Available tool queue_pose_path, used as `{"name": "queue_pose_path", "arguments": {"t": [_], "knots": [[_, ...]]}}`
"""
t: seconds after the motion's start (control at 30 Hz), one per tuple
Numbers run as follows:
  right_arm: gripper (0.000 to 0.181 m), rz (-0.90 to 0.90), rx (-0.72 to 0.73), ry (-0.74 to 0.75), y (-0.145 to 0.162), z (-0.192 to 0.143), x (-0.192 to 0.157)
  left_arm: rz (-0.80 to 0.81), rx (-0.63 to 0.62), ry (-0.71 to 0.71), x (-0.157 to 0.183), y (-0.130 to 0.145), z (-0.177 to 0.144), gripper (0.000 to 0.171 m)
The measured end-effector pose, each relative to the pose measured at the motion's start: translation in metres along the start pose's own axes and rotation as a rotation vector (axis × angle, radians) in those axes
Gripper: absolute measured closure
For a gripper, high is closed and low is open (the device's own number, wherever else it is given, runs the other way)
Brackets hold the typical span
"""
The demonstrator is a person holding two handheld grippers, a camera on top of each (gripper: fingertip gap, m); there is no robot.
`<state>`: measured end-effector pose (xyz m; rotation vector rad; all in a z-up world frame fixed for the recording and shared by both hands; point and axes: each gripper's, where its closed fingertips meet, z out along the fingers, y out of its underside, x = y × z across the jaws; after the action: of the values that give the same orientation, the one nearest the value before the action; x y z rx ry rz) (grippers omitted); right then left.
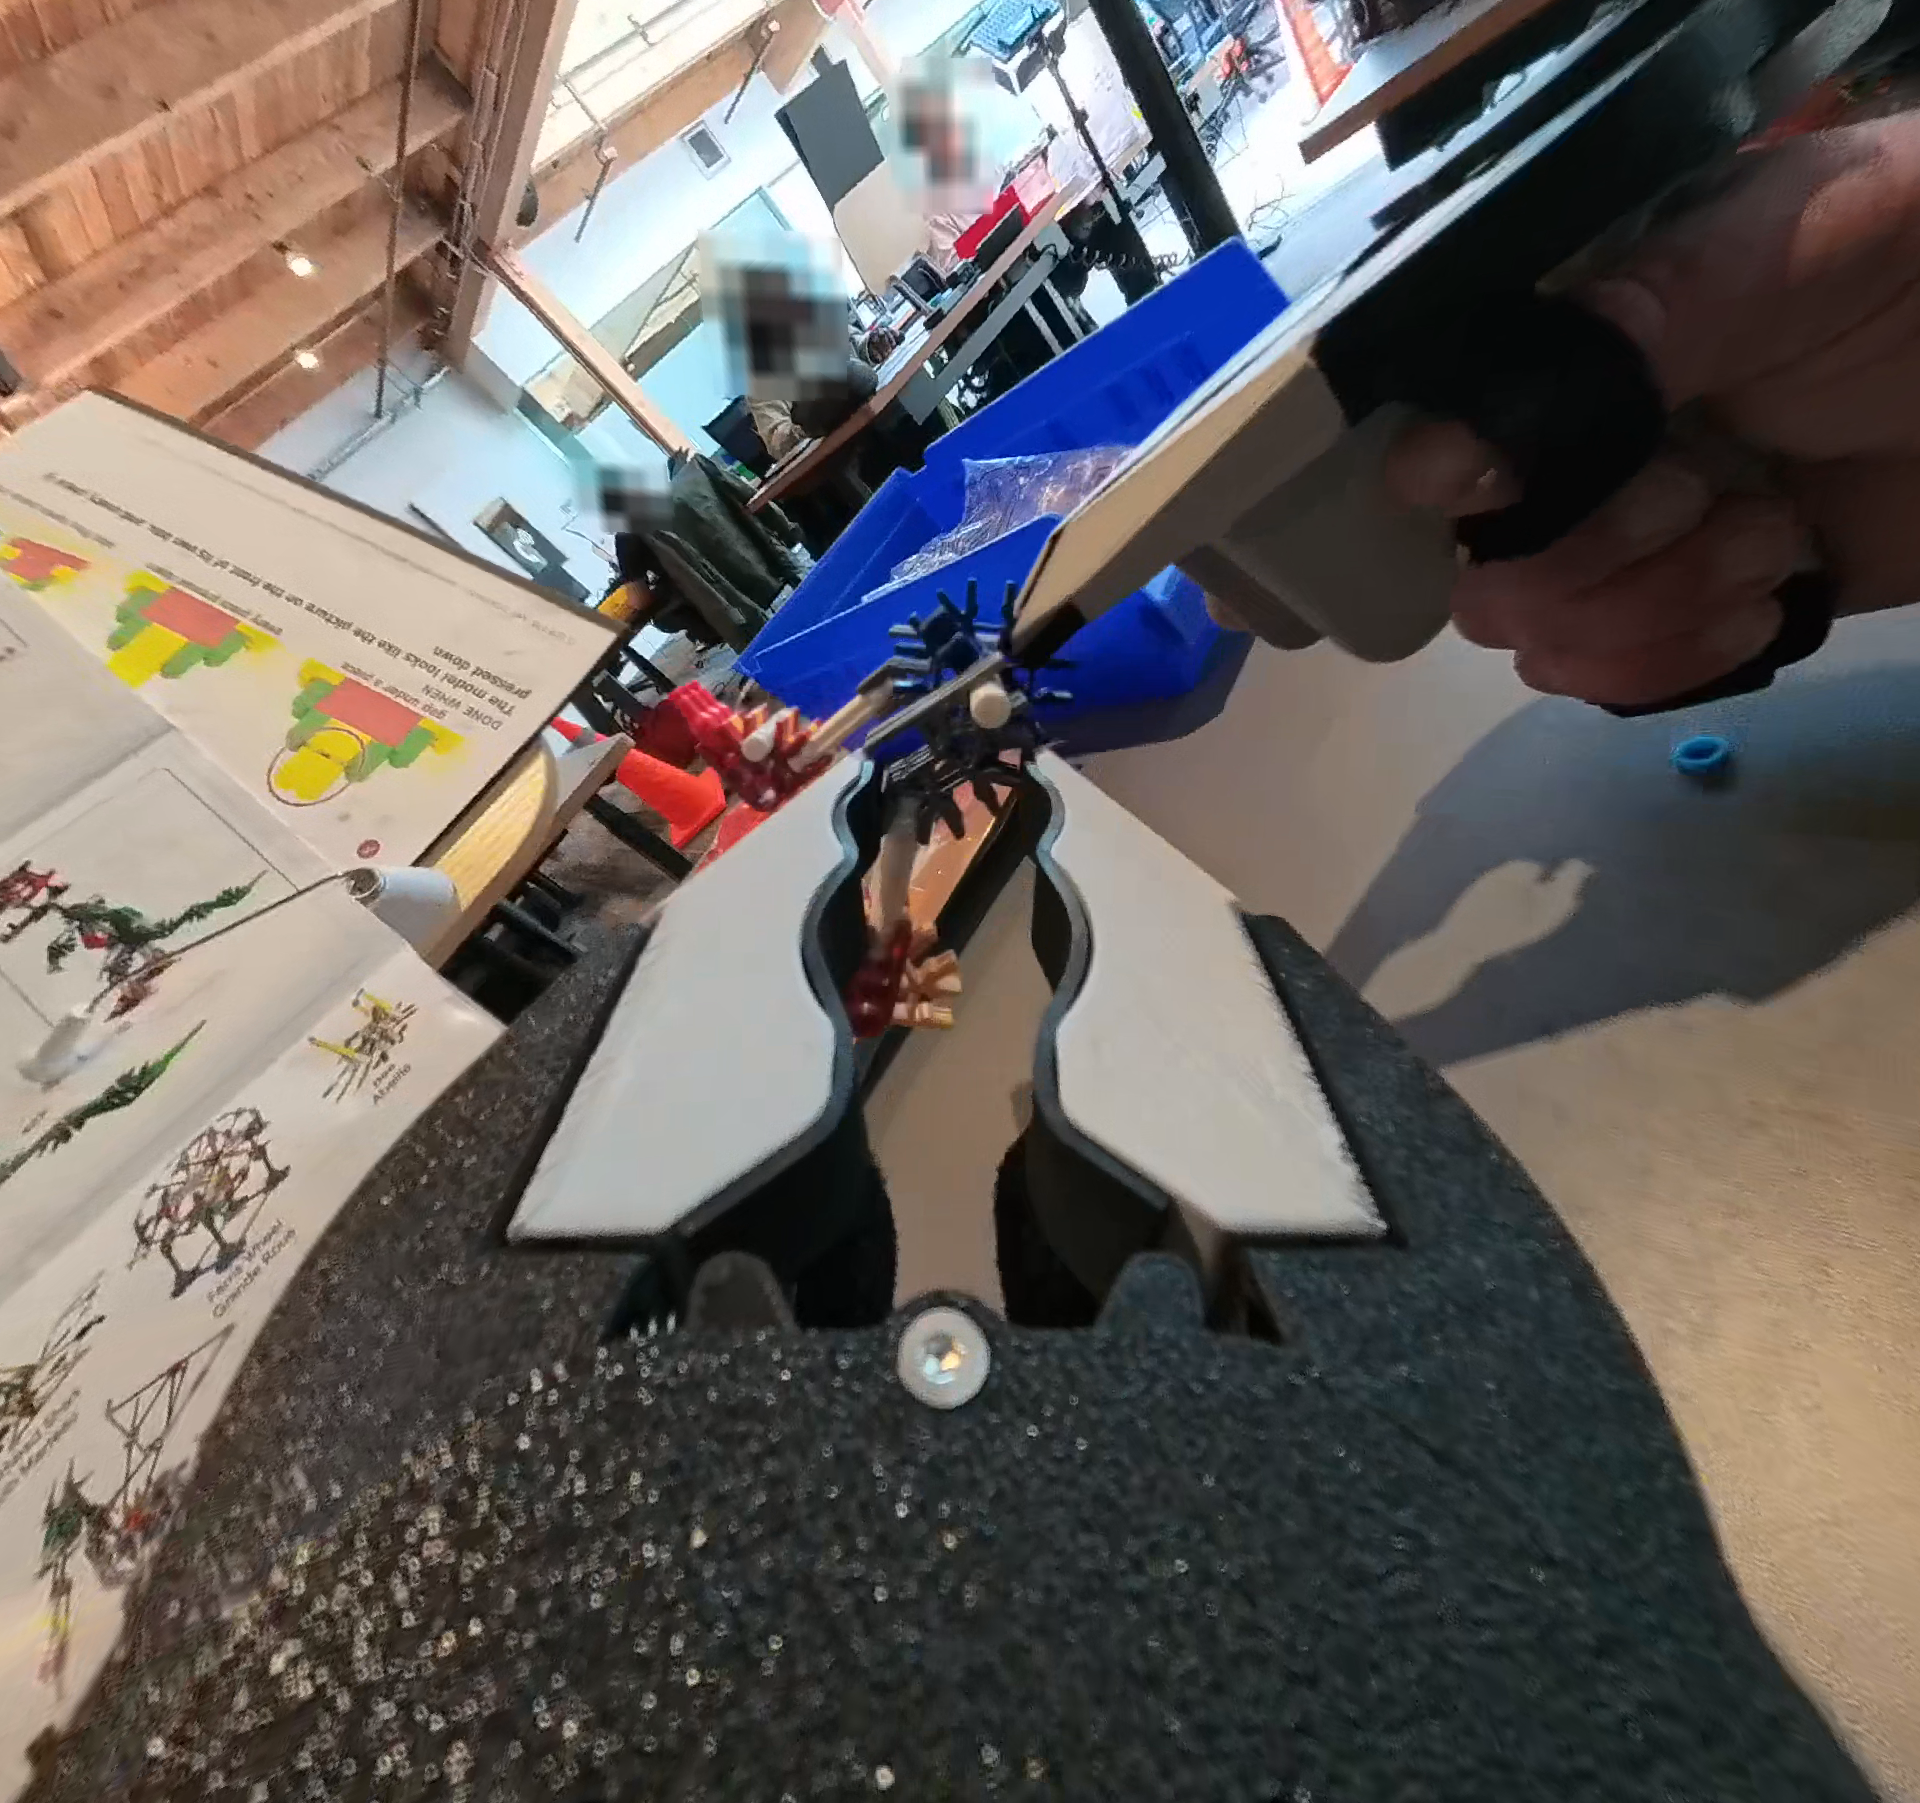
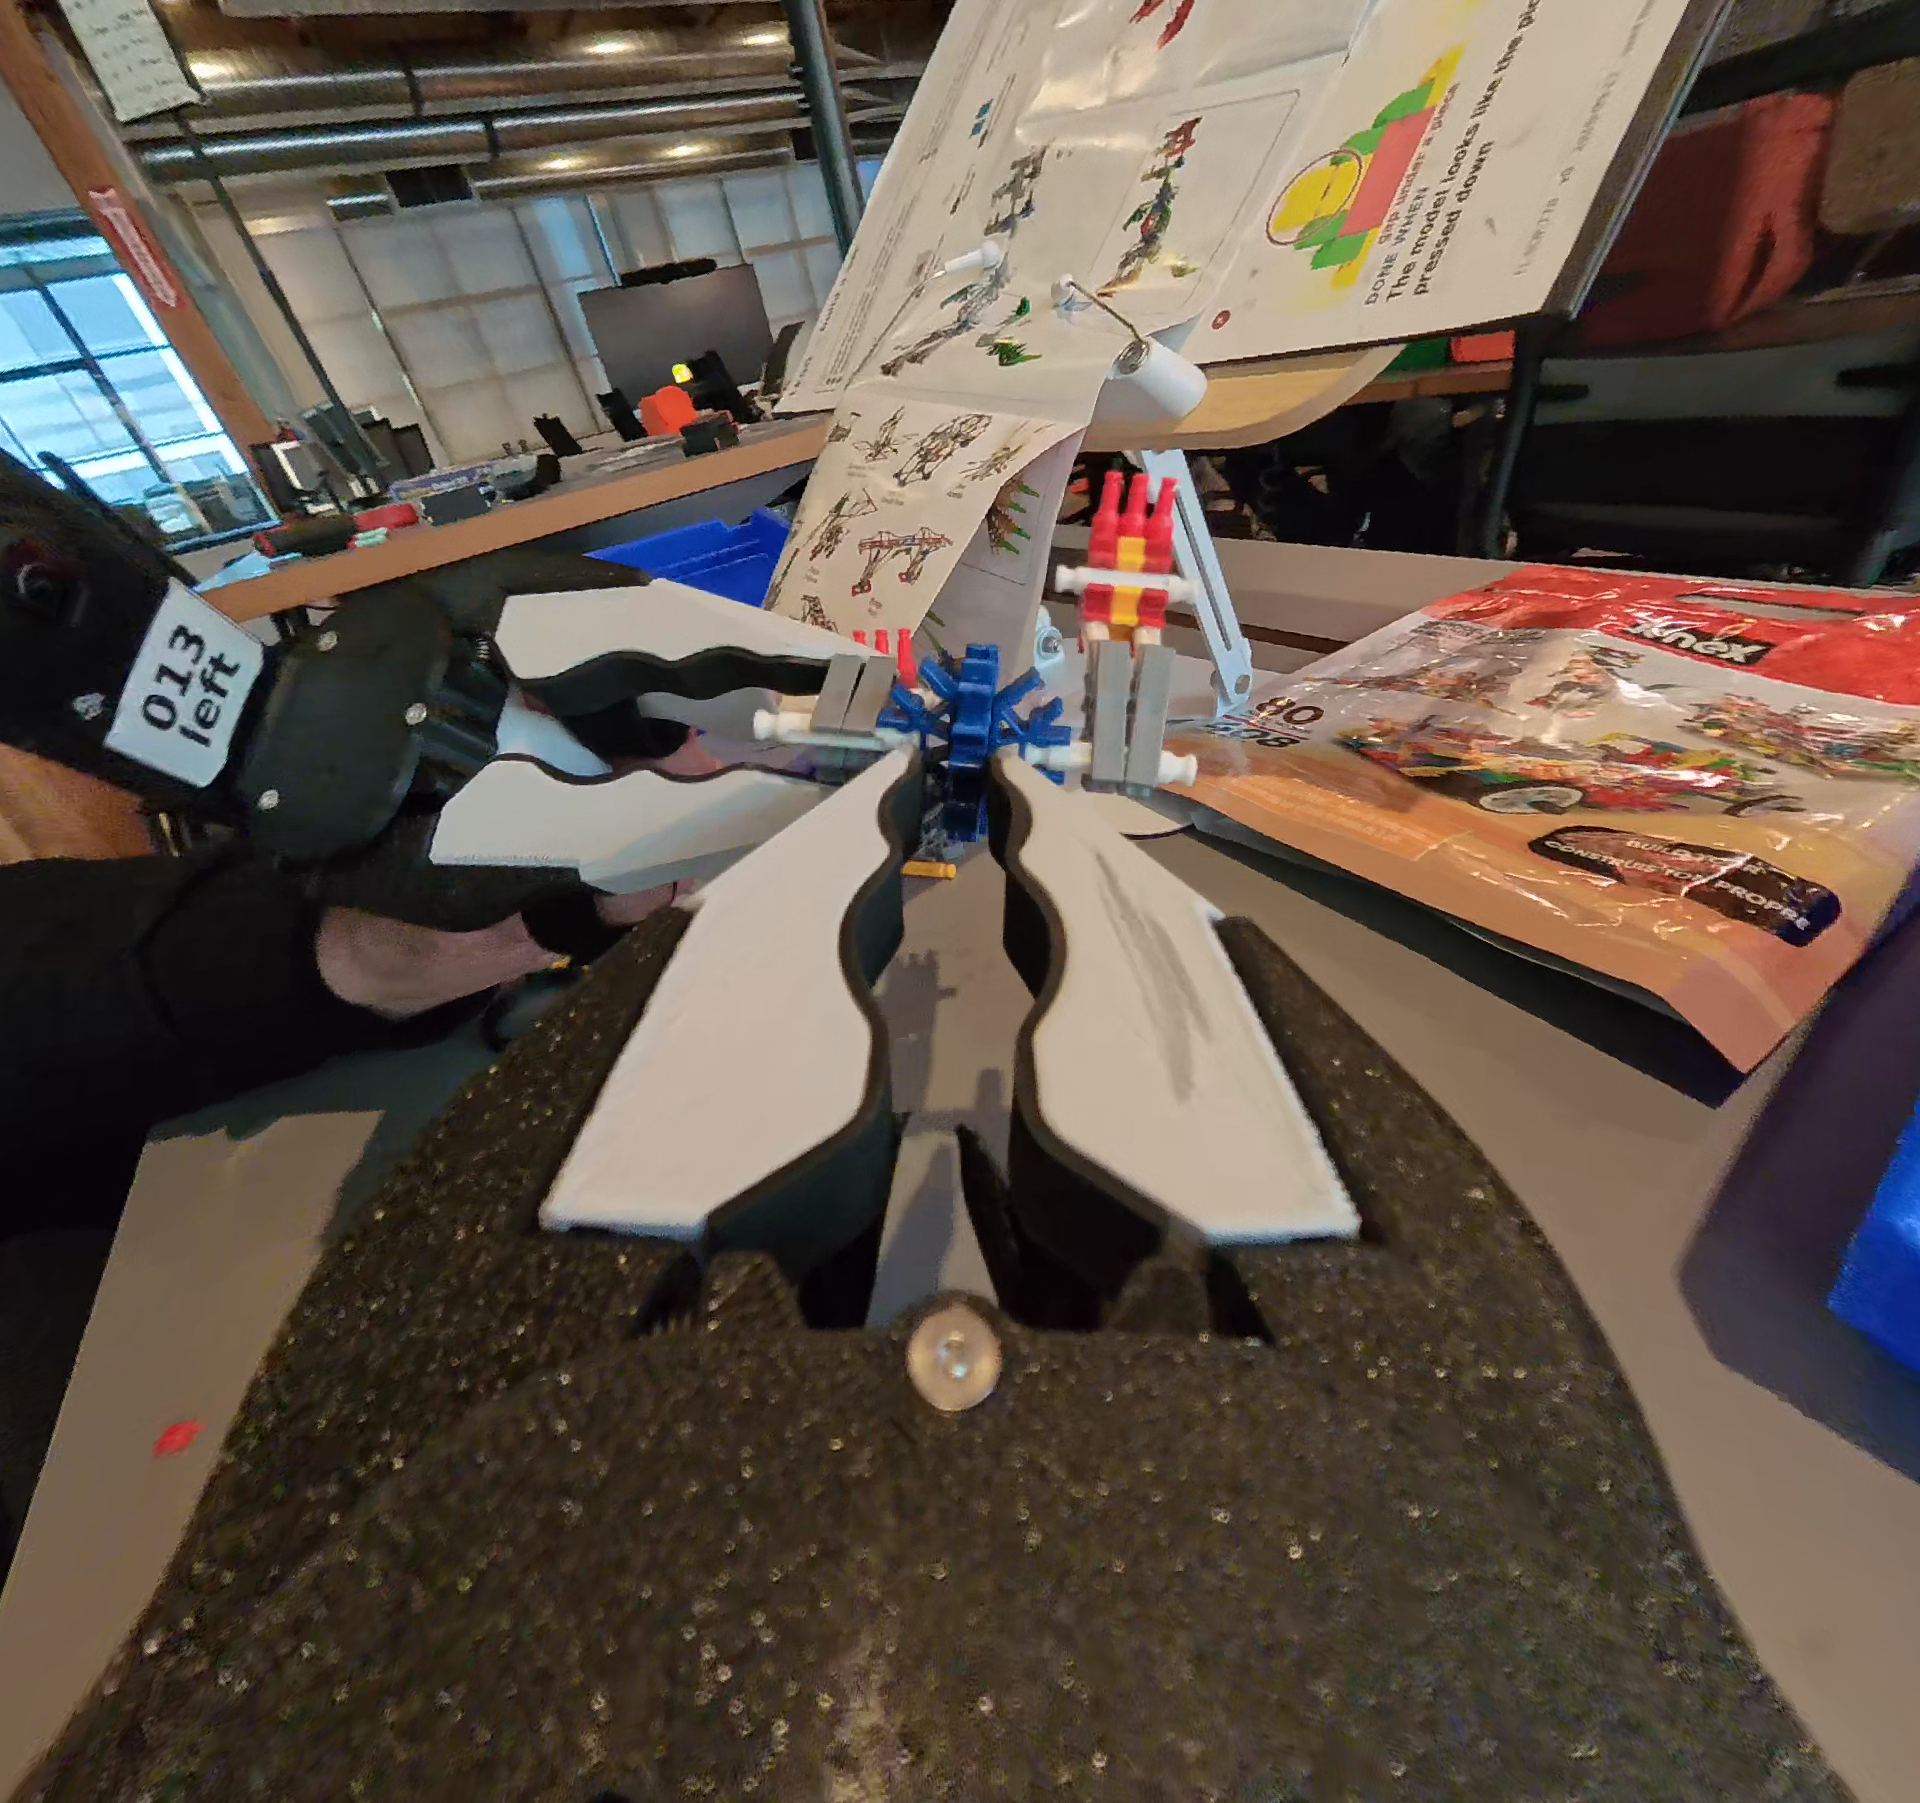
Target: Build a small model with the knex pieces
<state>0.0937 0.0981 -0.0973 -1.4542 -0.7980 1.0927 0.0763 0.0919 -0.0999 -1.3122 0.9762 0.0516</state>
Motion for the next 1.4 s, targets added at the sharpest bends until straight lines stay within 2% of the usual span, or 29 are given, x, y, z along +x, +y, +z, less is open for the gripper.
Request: {"name": "queue_pose_path", "arguments": {"t": [0.1, 0.27, 0.33, 0.5, 0.63, 0.73, 0.9, 1.0, 1.13, 1.27, 1.4], "knots": [[0.164, 0.002, -0.027, -0.017, 0.005, -0.001, 0.001, -0.061, 0.002, 0.004, -0.002, 0.002, -0.001, 0.147], [0.160, 0.009, 0.005, 0.023, -0.004, -0.014, 0.019, -0.319, 0.015, 0.070, -0.020, 0.007, -0.007, 0.147], [0.159, 0.009, -0.039, 0.005, 0.005, -0.011, 0.018, -0.392, -0.012, 0.131, -0.015, 0.014, -0.006, 0.147], [0.139, -0.031, -0.162, -0.014, 0.028, -0.005, 0.016, -0.615, 0.044, 0.242, -0.007, 0.005, -0.008, 0.146], [0.138, -0.161, -0.180, 0.001, 0.031, -0.003, 0.012, -0.829, 0.139, 0.379, -0.004, -0.013, -0.011, 0.146], [0.149, -0.257, -0.146, -0.003, 0.024, -0.004, 0.005, -0.936, 0.173, 0.433, -0.006, -0.018, -0.012, 0.146], [0.151, -0.150, -0.192, -0.111, 0.030, -0.009, -0.002, -0.930, 0.155, 0.499, -0.001, -0.015, -0.014, 0.146], [0.151, -0.054, -0.246, -0.216, 0.037, -0.013, -0.011, -0.808, 0.157, 0.523, 0.006, -0.018, -0.017, 0.146], [0.150, -0.034, -0.279, -0.230, 0.042, -0.014, -0.011, -0.770, 0.109, 0.565, 0.010, -0.012, -0.018, 0.146], [0.151, -0.015, -0.298, -0.244, 0.043, -0.017, -0.009, -0.704, 0.036, 0.535, 0.014, 0.006, -0.019, 0.138], [0.151, -0.030, -0.362, -0.262, 0.055, -0.017, -0.013, -0.633, 0.016, 0.529, 0.015, 0.009, -0.023, 0.136]]}}
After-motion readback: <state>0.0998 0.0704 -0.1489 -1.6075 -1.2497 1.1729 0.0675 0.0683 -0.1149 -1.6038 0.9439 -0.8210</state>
